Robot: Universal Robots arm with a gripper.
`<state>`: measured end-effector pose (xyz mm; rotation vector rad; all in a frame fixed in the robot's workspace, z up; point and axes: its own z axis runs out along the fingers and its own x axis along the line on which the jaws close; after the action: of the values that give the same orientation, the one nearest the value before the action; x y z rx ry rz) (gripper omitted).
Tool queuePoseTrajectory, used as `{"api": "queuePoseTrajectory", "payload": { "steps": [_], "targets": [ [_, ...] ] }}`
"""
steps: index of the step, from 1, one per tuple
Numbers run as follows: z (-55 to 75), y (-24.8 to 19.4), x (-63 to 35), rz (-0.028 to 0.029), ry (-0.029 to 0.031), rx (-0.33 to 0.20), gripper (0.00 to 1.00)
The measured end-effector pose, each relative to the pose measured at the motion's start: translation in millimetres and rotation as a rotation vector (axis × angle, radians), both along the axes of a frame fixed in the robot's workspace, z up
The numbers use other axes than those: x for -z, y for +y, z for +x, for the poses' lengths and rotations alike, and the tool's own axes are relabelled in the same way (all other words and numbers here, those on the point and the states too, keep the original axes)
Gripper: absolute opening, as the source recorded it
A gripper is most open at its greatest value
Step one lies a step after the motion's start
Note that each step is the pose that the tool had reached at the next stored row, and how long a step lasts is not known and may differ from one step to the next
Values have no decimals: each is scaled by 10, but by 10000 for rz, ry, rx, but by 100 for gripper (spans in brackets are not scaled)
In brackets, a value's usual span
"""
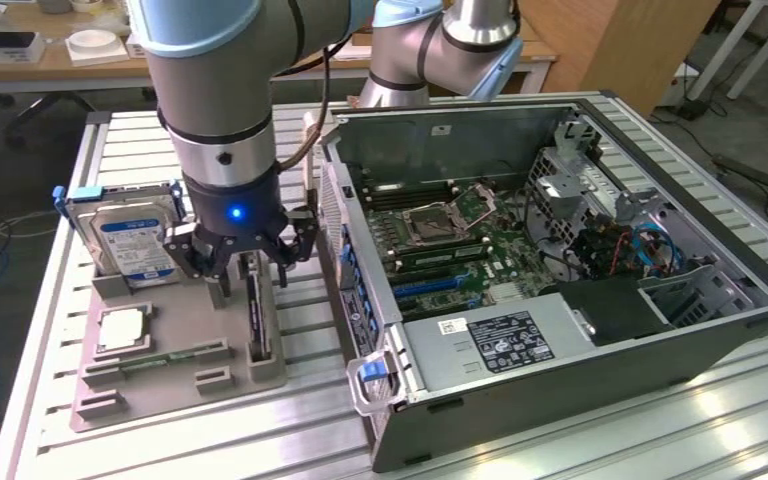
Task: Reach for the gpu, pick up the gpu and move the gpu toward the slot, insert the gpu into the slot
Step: 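Pick up the gpu and move the gpu toward the slot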
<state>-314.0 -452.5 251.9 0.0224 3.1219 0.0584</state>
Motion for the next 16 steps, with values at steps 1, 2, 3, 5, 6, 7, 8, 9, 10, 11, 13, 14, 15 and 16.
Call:
{"api": "queuePoseTrajectory", "payload": {
  "steps": [1,2,3,5,6,7,8,9,10,11,13,14,15,16],
  "targets": [
    [-1,0,11,1,-1,0,65],
    [-1,-1,21,0,0,-2,65],
    [-1,-1,33,0,0,-2,65],
    [-2,0,62,1,-1,0,65],
    [-2,0,76,1,0,0,65],
    [-2,0,89,1,0,0,65],
    [-3,-1,103,0,0,0,65],
    [-3,-1,117,1,0,0,65],
    [-3,-1,131,1,0,0,65],
    [-3,-1,144,1,-1,0,65],
    [-4,-2,152,-1,2,0,65],
    [-4,-1,157,0,0,0,65],
    [-3,-1,163,1,-2,0,65],
    [-3,-1,170,2,-3,0,65]
  ]
}}
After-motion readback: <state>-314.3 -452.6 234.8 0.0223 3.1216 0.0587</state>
